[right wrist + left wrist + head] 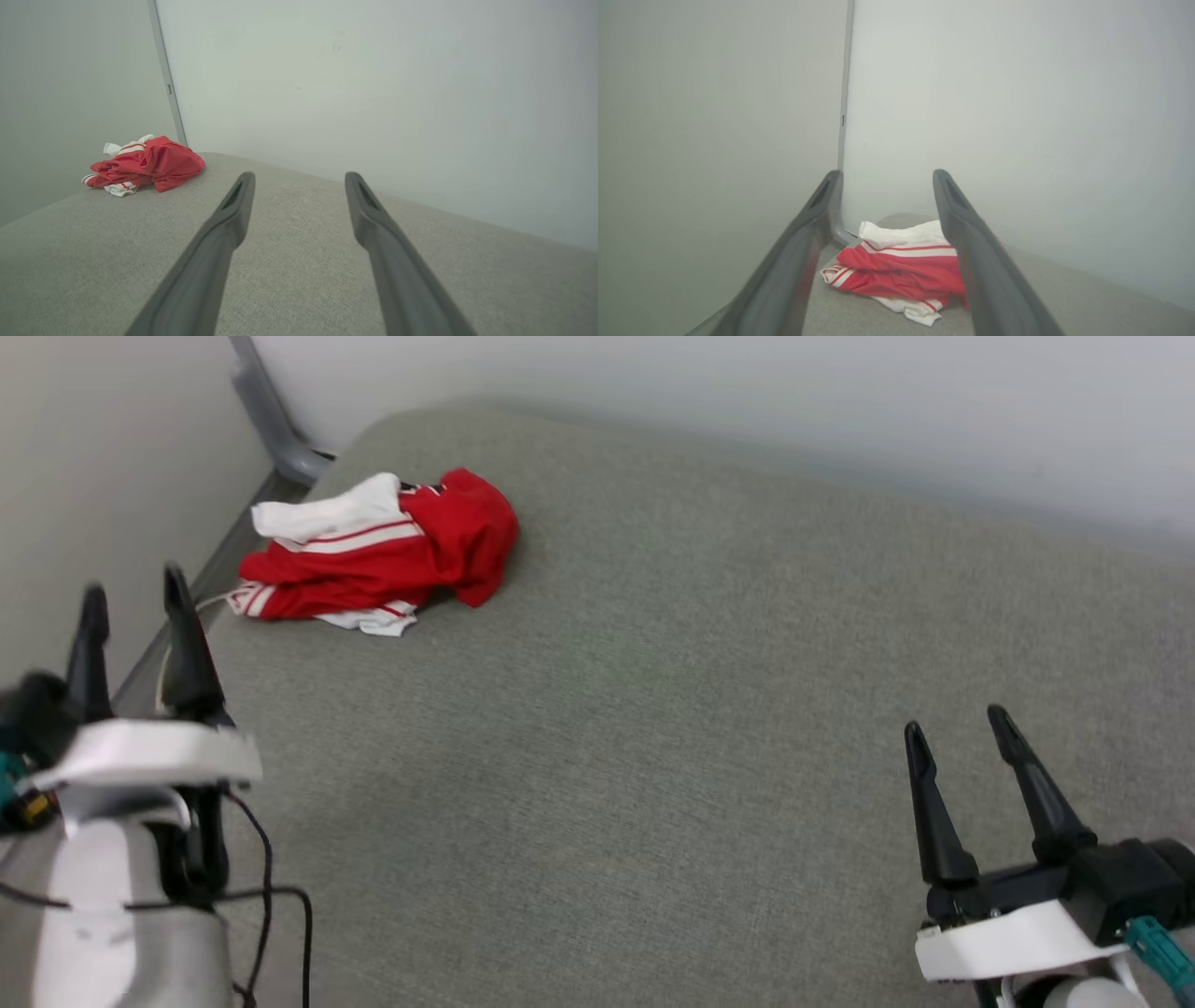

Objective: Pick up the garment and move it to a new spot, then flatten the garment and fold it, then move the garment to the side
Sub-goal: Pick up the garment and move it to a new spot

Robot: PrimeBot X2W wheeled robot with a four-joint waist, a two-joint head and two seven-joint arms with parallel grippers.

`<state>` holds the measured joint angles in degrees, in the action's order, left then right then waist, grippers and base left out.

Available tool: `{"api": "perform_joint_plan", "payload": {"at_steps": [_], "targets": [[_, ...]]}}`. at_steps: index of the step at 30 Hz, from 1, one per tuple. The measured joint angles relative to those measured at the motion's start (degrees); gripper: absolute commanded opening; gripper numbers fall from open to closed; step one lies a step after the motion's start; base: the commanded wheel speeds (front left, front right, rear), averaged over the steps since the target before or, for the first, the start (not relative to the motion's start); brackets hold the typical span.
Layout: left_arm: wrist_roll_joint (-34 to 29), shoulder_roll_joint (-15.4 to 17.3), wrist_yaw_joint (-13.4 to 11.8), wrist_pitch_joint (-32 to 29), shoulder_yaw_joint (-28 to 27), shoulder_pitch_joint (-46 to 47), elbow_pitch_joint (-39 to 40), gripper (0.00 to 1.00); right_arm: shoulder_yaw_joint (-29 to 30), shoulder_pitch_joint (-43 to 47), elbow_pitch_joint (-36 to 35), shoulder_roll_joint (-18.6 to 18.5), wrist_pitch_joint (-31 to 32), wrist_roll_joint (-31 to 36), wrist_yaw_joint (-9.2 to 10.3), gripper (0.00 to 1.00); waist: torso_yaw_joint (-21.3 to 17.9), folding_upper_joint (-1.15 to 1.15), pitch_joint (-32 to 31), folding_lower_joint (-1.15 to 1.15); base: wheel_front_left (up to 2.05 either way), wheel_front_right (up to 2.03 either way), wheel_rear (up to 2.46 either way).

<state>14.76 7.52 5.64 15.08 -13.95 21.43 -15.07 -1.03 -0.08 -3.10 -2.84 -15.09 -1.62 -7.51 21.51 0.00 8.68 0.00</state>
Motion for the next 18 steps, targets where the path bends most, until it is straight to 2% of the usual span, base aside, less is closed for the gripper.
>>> {"api": "perform_joint_plan", "payload": {"at_steps": [10, 14, 18], "targets": [[6.3, 6.4, 1.6, 0.0, -0.8, 19.4, -7.0, 1.0, 0.9, -4.9, -3.9, 0.0, 0.0, 3.8, 0.0, 1.0, -3.0, 0.0, 9.6, 0.01, 0.0, 0.0, 0.0], [9.4, 10.6, 1.7, -0.7, 3.0, 25.5, -11.1, 1.0, 0.9, -6.2, -5.2, 0.0, 0.0, 4.9, 0.0, 1.0, -4.0, 0.0, 12.7, 0.01, 0.0, 0.0, 0.0], [13.1, 15.5, 1.7, -5.8, 8.3, 30.6, -14.5, 1.0, 1.1, -7.5, -6.6, -0.4, 0.0, 5.6, 0.0, 1.0, -5.0, 0.0, 15.2, 0.01, 0.0, 0.0, 0.0]]}}
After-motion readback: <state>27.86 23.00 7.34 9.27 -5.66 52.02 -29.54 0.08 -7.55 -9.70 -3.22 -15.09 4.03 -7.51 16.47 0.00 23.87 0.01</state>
